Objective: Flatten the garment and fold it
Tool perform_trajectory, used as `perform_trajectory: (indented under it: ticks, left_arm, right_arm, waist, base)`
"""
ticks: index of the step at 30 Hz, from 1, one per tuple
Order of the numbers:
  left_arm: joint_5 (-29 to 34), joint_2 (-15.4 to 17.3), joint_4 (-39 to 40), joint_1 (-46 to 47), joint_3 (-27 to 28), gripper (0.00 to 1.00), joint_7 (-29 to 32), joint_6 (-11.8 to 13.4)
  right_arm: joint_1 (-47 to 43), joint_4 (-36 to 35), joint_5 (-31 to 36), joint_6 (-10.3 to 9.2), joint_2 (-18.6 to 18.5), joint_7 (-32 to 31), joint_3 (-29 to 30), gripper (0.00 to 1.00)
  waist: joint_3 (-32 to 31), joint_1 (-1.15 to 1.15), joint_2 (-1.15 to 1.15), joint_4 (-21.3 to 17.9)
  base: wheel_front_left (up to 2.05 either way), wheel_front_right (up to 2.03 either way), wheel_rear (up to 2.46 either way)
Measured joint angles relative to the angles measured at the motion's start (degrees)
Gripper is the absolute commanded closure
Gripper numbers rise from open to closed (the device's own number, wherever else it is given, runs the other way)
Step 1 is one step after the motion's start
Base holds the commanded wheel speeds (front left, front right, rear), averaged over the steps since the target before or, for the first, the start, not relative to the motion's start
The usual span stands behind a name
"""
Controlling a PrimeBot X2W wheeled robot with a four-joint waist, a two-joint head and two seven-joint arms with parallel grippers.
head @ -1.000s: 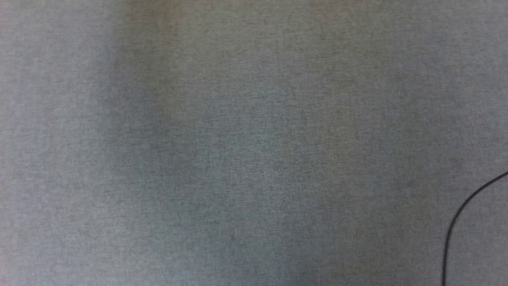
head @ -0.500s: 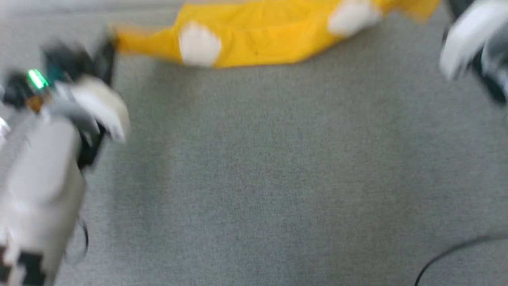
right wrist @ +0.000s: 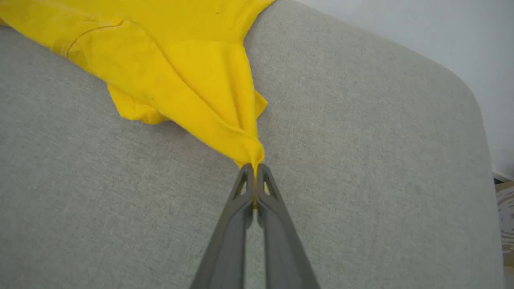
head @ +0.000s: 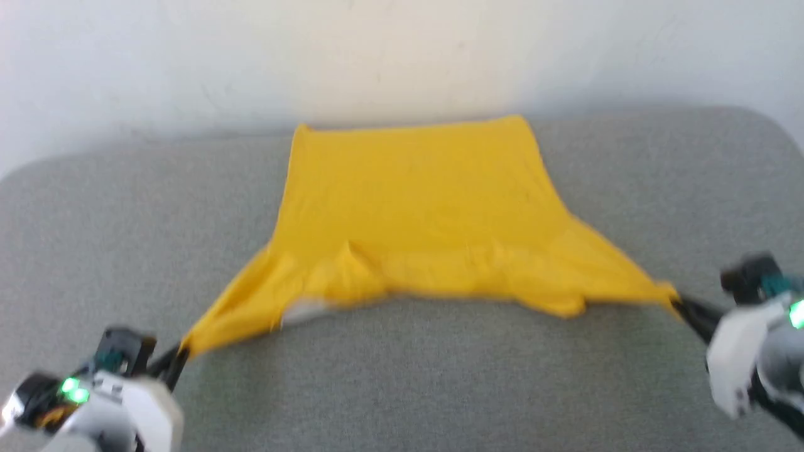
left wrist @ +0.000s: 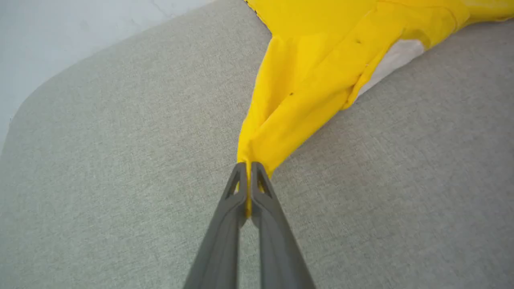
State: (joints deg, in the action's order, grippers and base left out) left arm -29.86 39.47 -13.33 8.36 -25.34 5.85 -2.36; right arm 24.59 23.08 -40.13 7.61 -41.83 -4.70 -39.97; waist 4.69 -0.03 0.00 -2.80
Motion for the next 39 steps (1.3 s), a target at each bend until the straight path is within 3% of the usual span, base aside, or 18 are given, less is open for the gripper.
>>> perform_trajectory:
  ticks: [8,18,23,27,28,29,34,39]
  left_arm:
    - [-1.93,4.14,3.70,-9.76,0.77,1.00,2.63,3.01]
    - [-5.06,4.35,8.10,-17.25,0.18,1.00,5.73,4.61]
    - [-9.01,4.28,13.37,-21.22,-0.79,1.00,11.04,5.46]
    - [-9.69,4.50,17.89,-22.52,-2.36,1.00,15.71,6.42]
    - [-9.90,4.44,19.01,-22.49,-2.41,1.00,16.37,6.79]
    - [-10.03,4.36,20.12,-22.37,-2.40,1.00,16.90,7.21]
    - [-9.87,3.75,25.42,-20.87,-2.42,1.00,19.16,9.65]
    - [-9.01,2.42,31.85,-19.60,-2.15,1.00,20.70,13.17]
  right_arm:
    - [-11.95,1.25,1.93,0.01,-1.92,-2.43,5.88,1.00]
    - [-25.68,-3.04,0.05,0.02,-2.11,-11.81,13.44,1.00]
    - [-32.71,-7.31,-1.25,0.01,-2.54,-19.13,17.41,1.00]
    - [-35.52,-9.44,0.23,0.01,-2.19,-21.30,21.50,1.00]
    - [-35.68,-9.68,0.53,0.01,-1.59,-21.63,22.75,0.60]
    - [-35.73,-10.15,0.88,0.01,-0.92,-22.18,23.96,0.00]
    - [-34.29,-14.32,0.70,-0.01,2.74,-25.21,29.84,0.00]
    - [-27.08,-19.54,0.58,-0.01,6.23,-29.20,35.29,0.00]
  waist:
    - [-5.72,0.02,0.00,-0.73]
    - [-9.65,0.02,0.00,-0.07]
    - [-10.08,0.02,0.00,0.74]
    - [-9.55,0.02,0.00,1.27]
    - [-9.30,0.03,0.00,1.45]
    - [-9.02,0.03,0.00,1.64]
    - [-6.85,0.03,0.00,2.83]
    - [-3.48,0.04,0.00,4.54]
  base:
    - [0.00,0.00,0.00]
    - [0.00,0.00,0.00]
    - [0.00,0.00,0.00]
    - [0.00,0.00,0.00]
    - [0.00,0.00,0.00]
    - [0.00,0.00,0.00]
    - [0.00,0.00,0.00]
    - [0.00,0.00,0.00]
